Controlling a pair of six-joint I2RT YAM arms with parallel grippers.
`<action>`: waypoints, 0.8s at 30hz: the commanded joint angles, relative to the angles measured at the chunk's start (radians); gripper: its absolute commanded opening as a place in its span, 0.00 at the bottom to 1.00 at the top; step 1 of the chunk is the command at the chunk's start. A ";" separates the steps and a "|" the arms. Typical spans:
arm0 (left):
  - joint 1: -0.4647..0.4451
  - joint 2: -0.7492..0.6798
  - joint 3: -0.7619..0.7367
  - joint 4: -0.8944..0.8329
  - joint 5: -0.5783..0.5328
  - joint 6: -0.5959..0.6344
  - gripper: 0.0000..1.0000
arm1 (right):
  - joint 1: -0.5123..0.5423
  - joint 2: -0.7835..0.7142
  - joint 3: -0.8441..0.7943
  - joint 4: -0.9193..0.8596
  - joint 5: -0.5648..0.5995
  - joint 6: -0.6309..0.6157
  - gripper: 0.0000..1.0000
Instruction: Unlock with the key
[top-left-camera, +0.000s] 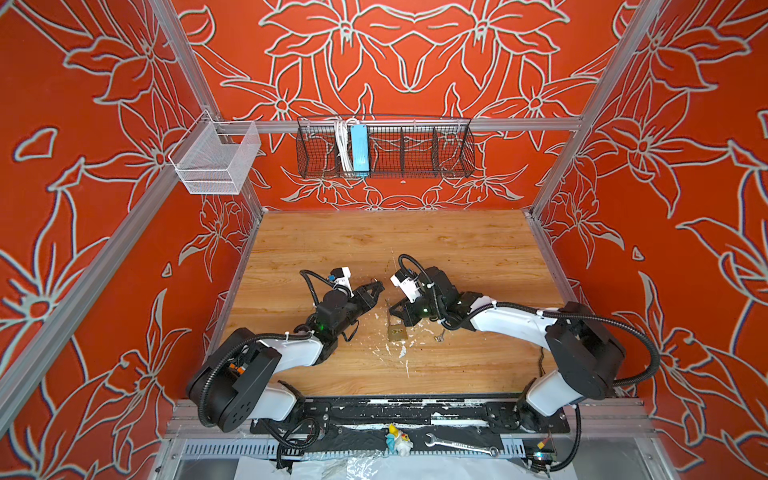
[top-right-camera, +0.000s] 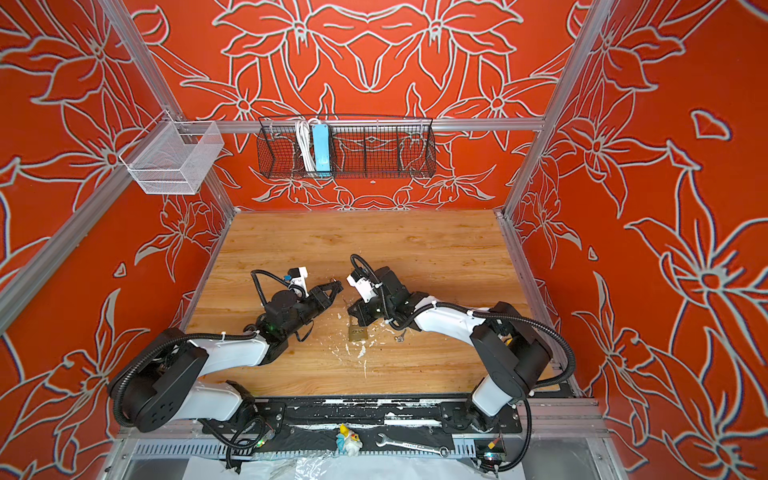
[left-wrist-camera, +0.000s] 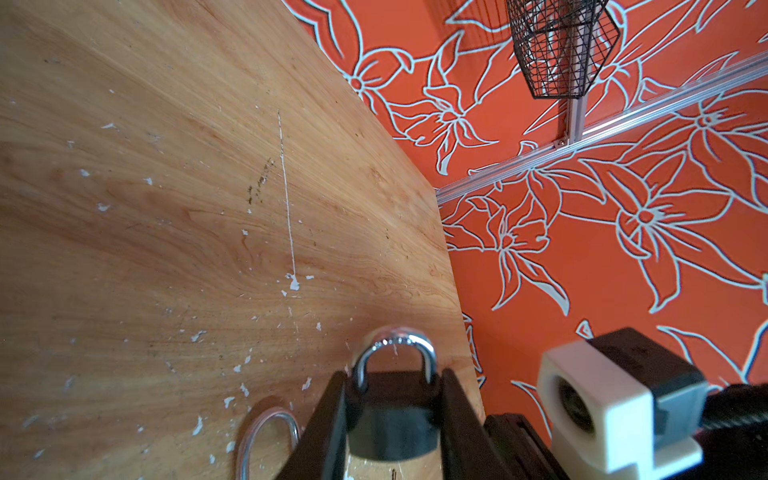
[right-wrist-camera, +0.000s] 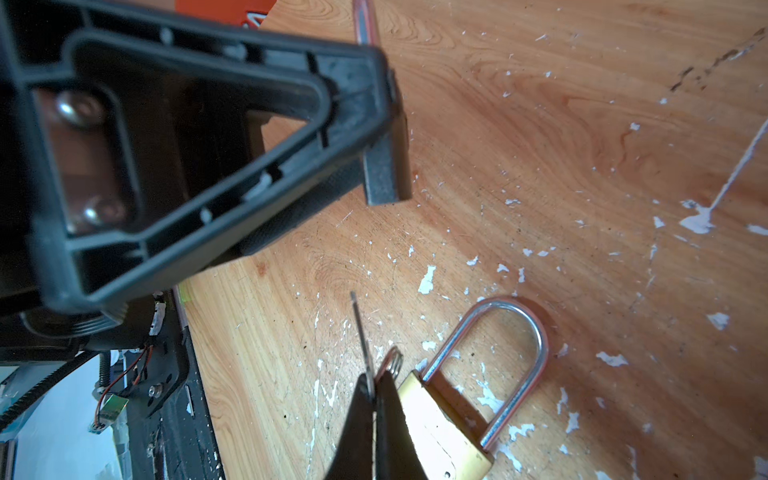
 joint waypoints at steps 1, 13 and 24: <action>-0.004 0.019 0.031 0.072 0.035 0.010 0.00 | 0.006 0.013 0.033 -0.003 -0.014 0.005 0.00; -0.004 0.040 0.047 0.076 0.090 0.039 0.00 | 0.004 -0.005 0.020 -0.009 0.043 0.005 0.00; -0.006 0.059 0.055 0.086 0.111 0.044 0.00 | -0.007 -0.060 -0.014 0.006 0.088 0.013 0.00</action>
